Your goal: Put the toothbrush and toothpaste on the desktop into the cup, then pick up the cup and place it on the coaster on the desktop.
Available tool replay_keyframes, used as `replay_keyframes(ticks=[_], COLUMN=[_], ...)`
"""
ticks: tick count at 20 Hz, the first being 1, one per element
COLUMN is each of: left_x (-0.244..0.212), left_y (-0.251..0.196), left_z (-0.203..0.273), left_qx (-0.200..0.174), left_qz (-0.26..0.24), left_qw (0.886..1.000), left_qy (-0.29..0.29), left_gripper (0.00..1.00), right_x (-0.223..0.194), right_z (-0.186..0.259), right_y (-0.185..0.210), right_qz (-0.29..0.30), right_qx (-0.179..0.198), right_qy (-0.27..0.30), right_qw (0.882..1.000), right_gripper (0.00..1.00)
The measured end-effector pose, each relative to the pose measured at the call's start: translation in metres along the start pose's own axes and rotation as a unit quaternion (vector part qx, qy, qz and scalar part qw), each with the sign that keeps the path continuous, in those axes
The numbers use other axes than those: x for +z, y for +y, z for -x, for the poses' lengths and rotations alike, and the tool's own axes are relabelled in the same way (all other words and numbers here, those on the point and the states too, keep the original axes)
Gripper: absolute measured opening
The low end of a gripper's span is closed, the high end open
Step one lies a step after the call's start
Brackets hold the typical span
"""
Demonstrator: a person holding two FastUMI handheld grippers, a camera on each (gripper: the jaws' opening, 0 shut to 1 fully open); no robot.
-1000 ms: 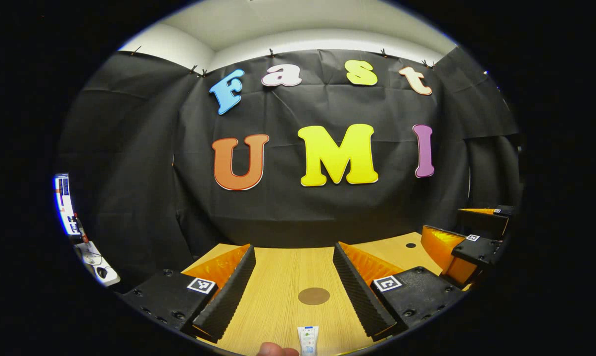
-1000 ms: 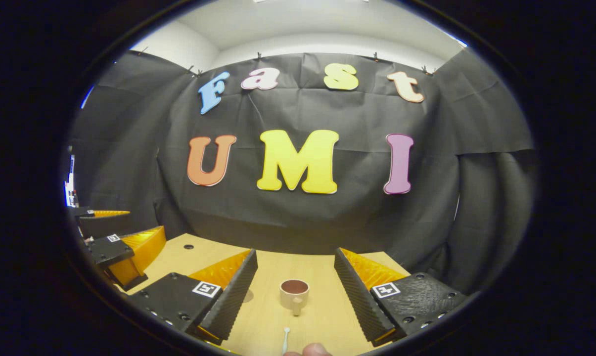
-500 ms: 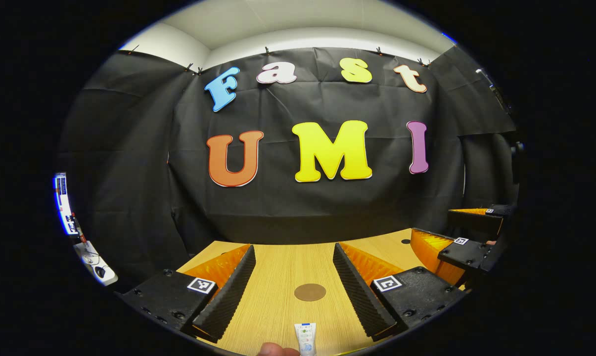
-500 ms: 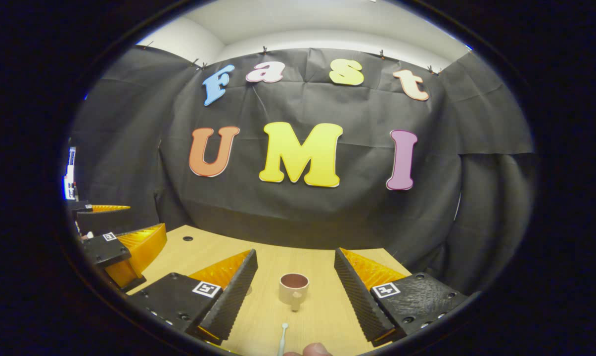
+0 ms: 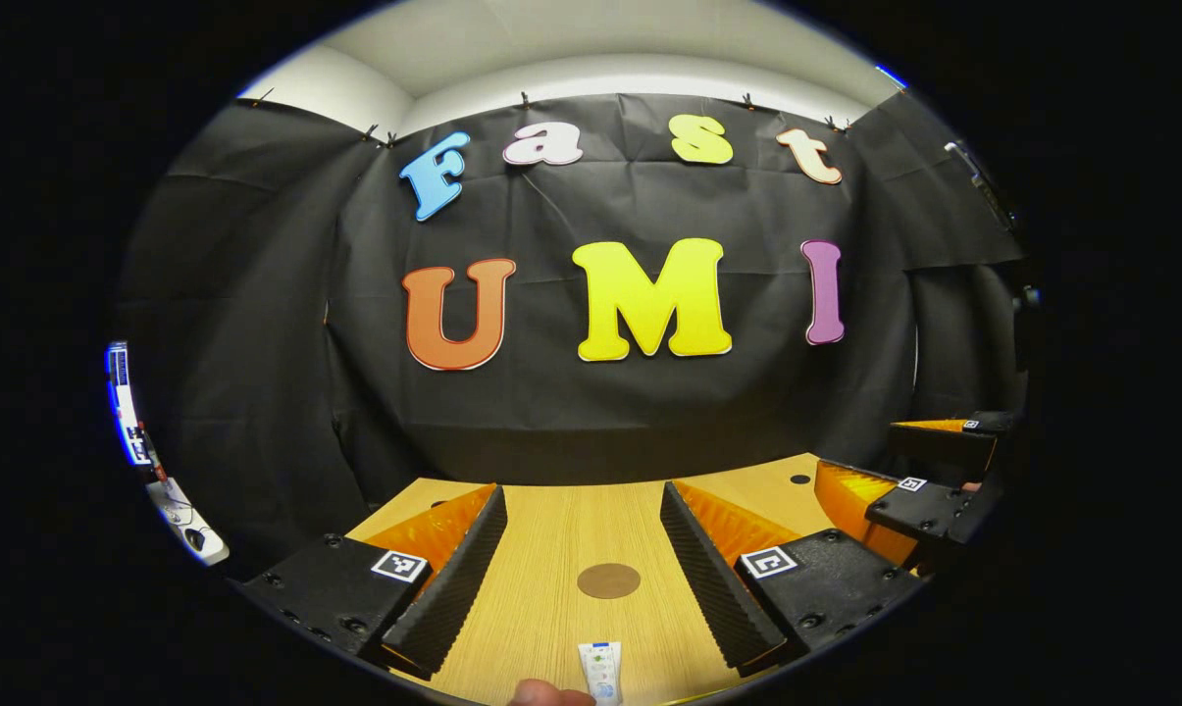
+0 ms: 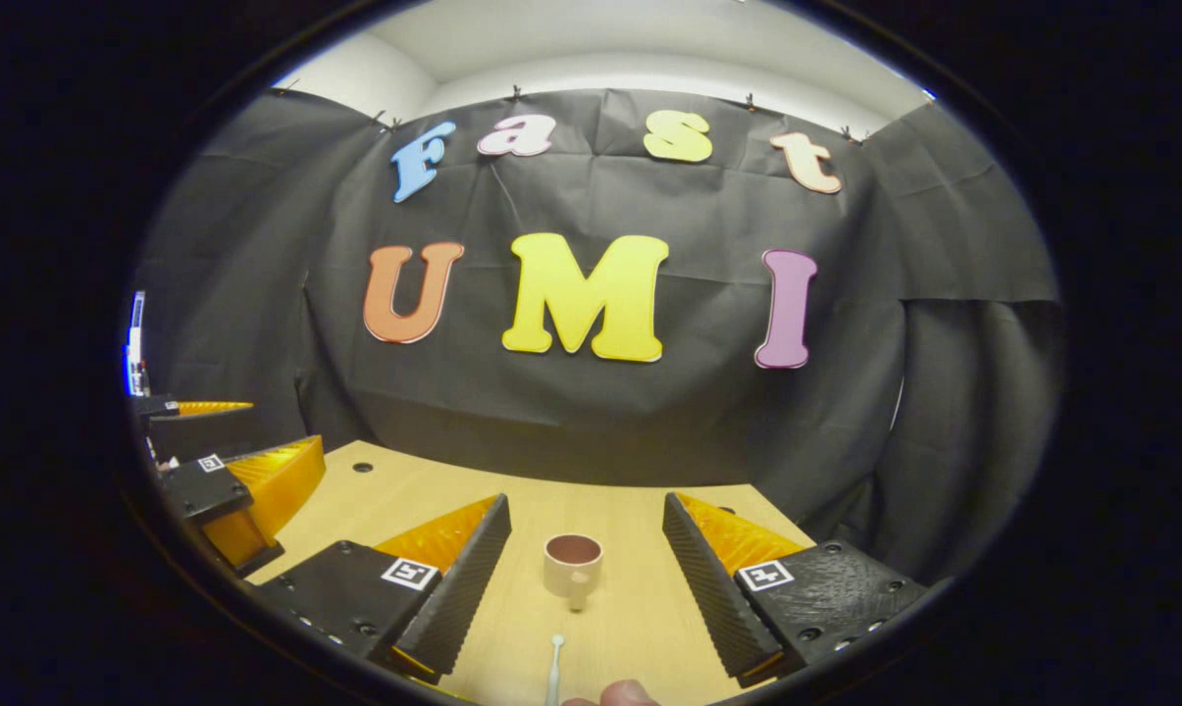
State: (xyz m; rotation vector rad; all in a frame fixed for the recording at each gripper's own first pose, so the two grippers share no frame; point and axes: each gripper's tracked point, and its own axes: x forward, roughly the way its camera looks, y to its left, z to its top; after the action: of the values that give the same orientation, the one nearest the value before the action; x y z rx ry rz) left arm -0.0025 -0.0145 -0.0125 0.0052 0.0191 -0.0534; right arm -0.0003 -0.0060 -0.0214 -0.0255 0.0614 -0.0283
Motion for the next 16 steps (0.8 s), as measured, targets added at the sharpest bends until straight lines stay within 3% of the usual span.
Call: replay_keyframes(ticks=[8, 16], left_x=[-0.01, -0.063], left_y=[0.006, 0.0], left_z=[0.004, 0.017], left_qx=[0.008, 0.002], left_qz=[0.003, 0.014], left_qw=[1.0, 0.997], left_qy=[0.017, 0.081], left_gripper=[1.0, 1.0], right_x=[0.002, -0.047], right_z=[0.001, 0.0], right_y=[-0.002, 0.002], right_qz=[-0.002, 0.011], right_qx=[-0.001, 0.007], right_qy=[-0.005, 0.054], right_qw=[1.0, 0.998], right_gripper=[0.95, 0.95])
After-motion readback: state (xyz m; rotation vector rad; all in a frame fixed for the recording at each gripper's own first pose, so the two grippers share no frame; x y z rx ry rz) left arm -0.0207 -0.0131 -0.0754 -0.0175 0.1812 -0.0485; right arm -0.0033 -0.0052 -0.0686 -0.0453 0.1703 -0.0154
